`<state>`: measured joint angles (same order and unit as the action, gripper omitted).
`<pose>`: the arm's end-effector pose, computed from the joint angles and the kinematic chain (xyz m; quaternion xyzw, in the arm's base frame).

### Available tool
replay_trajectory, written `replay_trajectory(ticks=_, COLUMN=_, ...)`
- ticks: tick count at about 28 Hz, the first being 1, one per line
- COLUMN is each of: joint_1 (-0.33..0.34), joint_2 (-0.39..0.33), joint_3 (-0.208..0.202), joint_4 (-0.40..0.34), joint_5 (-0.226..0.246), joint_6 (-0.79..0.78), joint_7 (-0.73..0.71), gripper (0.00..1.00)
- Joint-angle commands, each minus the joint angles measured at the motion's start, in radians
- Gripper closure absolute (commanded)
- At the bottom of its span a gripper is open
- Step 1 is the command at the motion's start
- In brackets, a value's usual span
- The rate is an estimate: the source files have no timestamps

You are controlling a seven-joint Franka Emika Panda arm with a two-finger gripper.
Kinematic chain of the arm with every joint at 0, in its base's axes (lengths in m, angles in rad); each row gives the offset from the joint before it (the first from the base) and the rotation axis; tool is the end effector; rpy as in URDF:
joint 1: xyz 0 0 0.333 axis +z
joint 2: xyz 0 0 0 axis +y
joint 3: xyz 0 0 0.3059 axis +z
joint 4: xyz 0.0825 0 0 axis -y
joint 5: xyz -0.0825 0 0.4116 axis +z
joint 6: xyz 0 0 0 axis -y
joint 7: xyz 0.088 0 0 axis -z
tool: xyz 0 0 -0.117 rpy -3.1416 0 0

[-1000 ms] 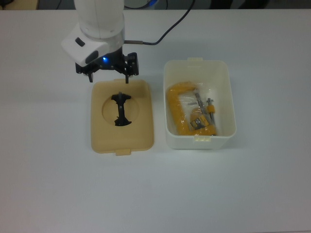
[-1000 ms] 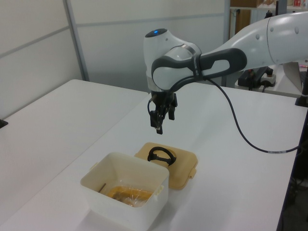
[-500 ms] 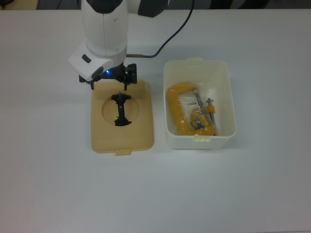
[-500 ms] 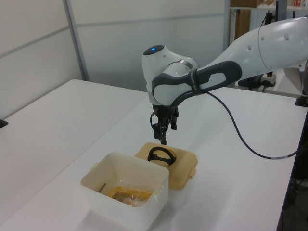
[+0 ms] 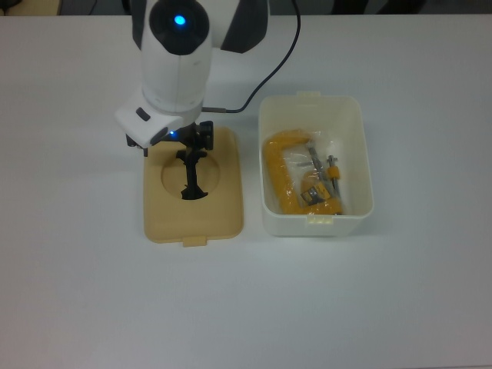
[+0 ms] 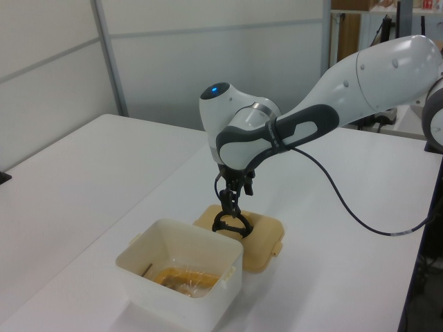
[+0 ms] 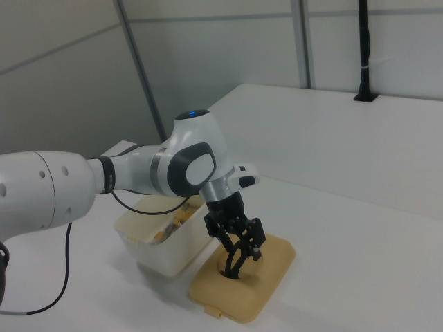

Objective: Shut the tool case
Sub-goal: 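Lower the gripper onto the black handle and close it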

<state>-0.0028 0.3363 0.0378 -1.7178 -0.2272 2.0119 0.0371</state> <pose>0.6656 0.0062 0.3572 0.9941 0.0486 -0.0172 0.0959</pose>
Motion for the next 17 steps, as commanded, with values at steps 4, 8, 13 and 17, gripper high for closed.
replay_trajectory(ticks=4, joint_1=-0.032, joint_2=0.01, joint_3=0.077, joint_4=0.015, joint_5=-0.058, joint_6=0.019, joint_7=0.075, gripper=0.2)
replay_trajectory(ticks=8, joint_1=-0.042, joint_2=0.009, joint_3=0.093, joint_4=0.023, joint_5=-0.057, joint_6=0.011, joint_7=0.078, gripper=0.2)
replay_trajectory(ticks=13, joint_1=-0.043, joint_2=0.009, joint_3=0.091, joint_4=0.03, joint_5=-0.054, joint_6=0.007, joint_7=0.078, gripper=0.2)
replay_trajectory(ticks=17, joint_1=-0.043, joint_2=0.007, joint_3=0.091, joint_4=0.058, joint_5=-0.047, joint_6=0.004, joint_7=0.076, gripper=0.2)
